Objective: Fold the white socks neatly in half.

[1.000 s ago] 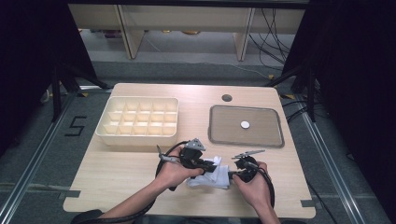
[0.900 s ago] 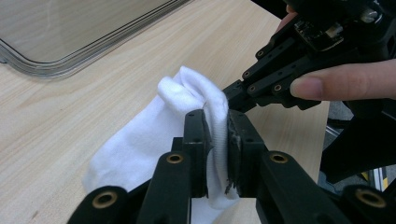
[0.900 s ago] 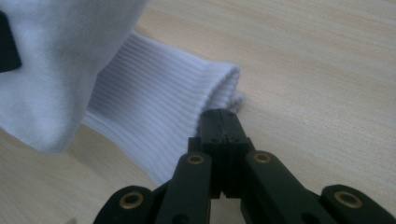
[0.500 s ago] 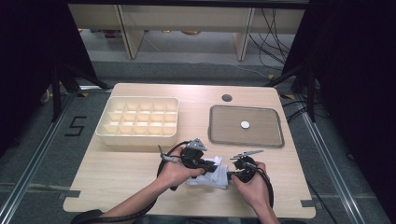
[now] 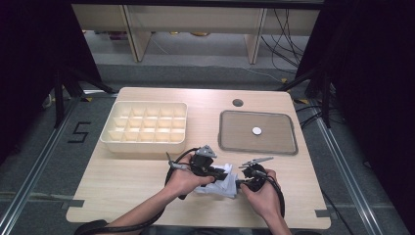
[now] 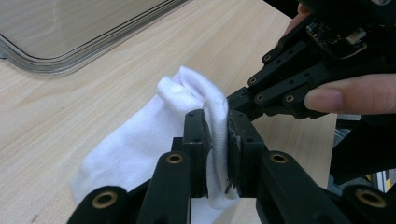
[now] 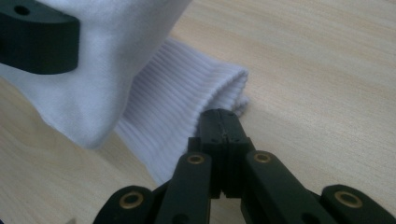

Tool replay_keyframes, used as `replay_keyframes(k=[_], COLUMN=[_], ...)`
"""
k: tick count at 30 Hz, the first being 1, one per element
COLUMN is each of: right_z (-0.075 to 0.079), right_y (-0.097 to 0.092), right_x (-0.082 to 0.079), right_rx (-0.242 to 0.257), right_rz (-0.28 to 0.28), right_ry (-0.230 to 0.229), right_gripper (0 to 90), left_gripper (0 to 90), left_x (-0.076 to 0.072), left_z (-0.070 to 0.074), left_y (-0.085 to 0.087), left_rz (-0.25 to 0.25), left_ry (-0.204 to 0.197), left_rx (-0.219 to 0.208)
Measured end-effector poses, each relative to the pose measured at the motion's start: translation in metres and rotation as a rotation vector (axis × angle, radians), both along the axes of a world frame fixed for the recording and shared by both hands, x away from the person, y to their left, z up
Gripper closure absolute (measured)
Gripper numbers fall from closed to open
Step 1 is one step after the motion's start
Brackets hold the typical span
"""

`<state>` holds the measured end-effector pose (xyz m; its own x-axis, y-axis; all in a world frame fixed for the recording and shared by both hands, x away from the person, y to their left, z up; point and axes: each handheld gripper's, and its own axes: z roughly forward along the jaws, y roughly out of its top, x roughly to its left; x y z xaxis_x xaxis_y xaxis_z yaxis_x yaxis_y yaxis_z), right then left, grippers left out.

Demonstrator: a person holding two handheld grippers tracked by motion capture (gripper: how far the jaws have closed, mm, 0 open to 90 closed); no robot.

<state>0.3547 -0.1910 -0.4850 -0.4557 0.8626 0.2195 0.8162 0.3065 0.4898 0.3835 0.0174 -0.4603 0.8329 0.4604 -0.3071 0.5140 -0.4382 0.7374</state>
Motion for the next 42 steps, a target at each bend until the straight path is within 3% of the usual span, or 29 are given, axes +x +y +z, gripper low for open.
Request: replay_keyframes(k=[14,17,20,26,29,35,38,40,42], right_z=[-0.001,-0.002,-0.001,0.002,0.013,0.026,0.029,0.028,0.025], right_y=[0.003,0.003,0.004,0.002,-0.004,-0.008,-0.003,-0.001,0.004], right_x=[0.0,0.0,-0.001,-0.001,0.0,0.006,0.012,0.013,0.018], right_rx=[0.003,-0.021,0.01,0.014,0.041,0.088,0.107,0.109,0.126], right_rz=[0.019,0.008,0.016,0.017,-0.033,-0.051,-0.077,-0.08,-0.079], right_ry=[-0.005,-0.002,0.003,-0.017,-0.039,-0.088,-0.031,-0.028,0.003], right_gripper=[90.0,90.0,89.4,86.3,82.6,77.4,74.7,74.0,72.8], left_gripper=[78.6,78.6,78.6,78.5,78.3,77.8,77.4,77.3,77.0], left_x=[0.001,0.0,0.002,0.001,-0.001,-0.003,-0.004,-0.005,-0.005], left_z=[-0.005,-0.007,-0.011,-0.021,-0.026,-0.03,-0.032,-0.034,-0.034], left_y=[-0.003,-0.004,-0.005,-0.007,-0.01,-0.012,-0.013,-0.014,-0.014], left_rz=[-0.006,0.003,0.002,0.006,0.009,0.004,-0.003,0.0,0.0], left_ry=[0.008,0.014,0.015,0.022,0.02,0.011,0.003,0.003,-0.006], left_rx=[0.009,0.008,0.013,0.031,0.041,0.057,0.065,0.065,0.071])
